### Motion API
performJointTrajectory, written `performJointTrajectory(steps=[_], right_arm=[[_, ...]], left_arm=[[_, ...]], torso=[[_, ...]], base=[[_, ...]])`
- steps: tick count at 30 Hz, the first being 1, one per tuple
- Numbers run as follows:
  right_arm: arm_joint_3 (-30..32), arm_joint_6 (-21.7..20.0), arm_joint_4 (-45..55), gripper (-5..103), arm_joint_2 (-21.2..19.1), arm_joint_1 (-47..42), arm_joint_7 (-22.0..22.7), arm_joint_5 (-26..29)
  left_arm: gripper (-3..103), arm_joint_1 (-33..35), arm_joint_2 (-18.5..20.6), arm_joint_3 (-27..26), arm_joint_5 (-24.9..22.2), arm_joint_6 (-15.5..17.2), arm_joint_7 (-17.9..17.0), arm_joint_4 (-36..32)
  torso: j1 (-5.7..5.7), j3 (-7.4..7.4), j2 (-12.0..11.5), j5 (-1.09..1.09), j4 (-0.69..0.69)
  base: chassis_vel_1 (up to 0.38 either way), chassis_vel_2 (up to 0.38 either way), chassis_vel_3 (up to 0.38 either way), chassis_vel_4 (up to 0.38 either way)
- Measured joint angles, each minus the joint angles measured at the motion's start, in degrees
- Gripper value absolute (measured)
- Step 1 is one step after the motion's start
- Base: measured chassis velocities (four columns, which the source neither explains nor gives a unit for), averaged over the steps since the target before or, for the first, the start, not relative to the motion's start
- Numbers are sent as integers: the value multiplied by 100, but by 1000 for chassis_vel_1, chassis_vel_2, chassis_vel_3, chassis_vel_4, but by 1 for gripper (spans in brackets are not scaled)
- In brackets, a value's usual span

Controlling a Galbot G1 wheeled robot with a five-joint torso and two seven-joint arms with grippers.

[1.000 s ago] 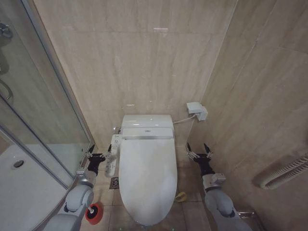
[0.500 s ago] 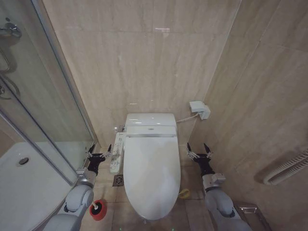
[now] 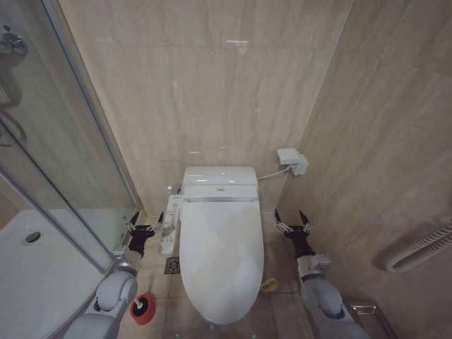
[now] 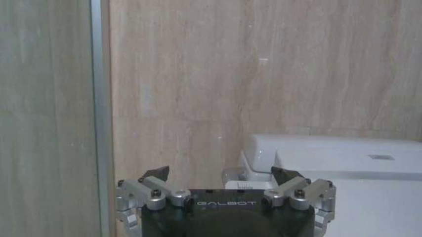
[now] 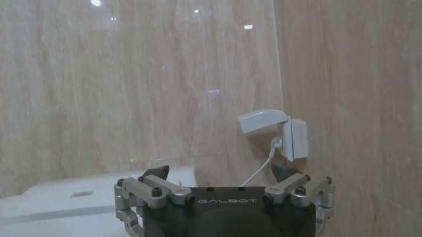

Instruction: Open the toilet lid, clean the toilet bowl with a toilet brush, close the toilet lid, and flush.

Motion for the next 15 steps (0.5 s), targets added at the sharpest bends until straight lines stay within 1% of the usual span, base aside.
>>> performJointTrajectory(steps=[3,15], right_arm=[[0,0,0,100,0,0,0,0],[0,0,0,100,0,0,0,0]], left_arm=[[100,1,0,0,0,0,0,0],[100,0,0,0,0,0,0,0]], torso=[[-3,-1,0,0,0],[1,0,0,0,0]], base=[[55,-66,-49,42],[-1,-6,0,3]])
